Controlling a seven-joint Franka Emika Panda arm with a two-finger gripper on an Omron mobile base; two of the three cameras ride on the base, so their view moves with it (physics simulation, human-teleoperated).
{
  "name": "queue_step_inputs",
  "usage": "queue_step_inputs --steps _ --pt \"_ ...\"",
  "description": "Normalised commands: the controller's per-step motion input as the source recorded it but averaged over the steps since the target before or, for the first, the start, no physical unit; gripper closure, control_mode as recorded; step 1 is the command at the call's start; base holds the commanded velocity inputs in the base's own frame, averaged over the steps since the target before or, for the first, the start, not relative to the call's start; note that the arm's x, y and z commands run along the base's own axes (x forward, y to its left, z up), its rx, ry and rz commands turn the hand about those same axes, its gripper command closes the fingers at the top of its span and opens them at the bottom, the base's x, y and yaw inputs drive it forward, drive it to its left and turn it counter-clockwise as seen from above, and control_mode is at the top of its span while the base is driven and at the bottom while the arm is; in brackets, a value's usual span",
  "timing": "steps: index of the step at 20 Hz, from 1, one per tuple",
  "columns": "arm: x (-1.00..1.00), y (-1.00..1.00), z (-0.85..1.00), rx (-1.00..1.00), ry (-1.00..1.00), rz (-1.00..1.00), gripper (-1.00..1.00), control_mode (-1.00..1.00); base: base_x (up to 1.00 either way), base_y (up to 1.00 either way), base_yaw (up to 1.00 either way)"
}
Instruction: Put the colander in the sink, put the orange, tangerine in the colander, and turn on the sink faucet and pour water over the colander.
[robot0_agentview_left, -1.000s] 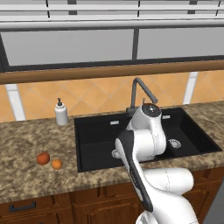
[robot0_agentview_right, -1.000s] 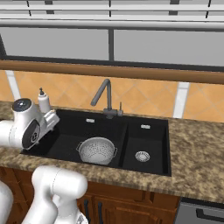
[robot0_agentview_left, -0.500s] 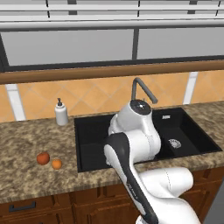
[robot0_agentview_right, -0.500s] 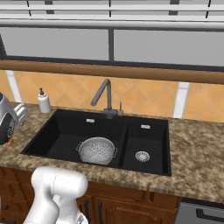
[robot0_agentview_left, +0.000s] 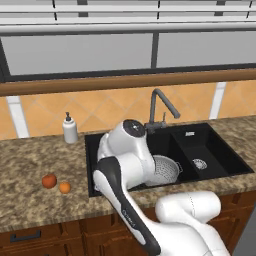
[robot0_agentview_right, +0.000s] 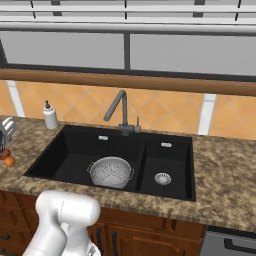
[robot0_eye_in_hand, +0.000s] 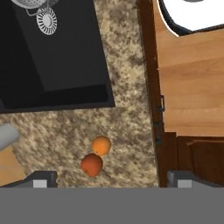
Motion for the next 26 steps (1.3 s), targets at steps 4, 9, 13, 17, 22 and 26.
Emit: queue_step_inputs --steps 4,9,13,17,22,26 --pt "0.34 0.93 -0.10 0.00 0.10 -0.14 -1.00 -1.00 0.00 0.00 0.00" --pt "0.38 0.73 -0.11 0.00 0.31 -0.15 -1.00 -1.00 0.00 0.00 0.00" --pt "0.35 0.74 -0.24 0.00 0.41 -0.16 -1.00 -1.00 0.00 0.00 0.00" --pt "0.06 0.75 -0.37 -0.06 0.23 -0.23 -1.00 -1.00 0.00 0.00 0.00" --pt "0.03 0.72 -0.41 -0.10 0.10 -0.35 -1.00 -1.00 0.00 0.00 0.00" --pt "0.00 0.74 -0.27 -0.05 0.08 -0.36 -1.00 -1.00 0.00 0.00 0.00"
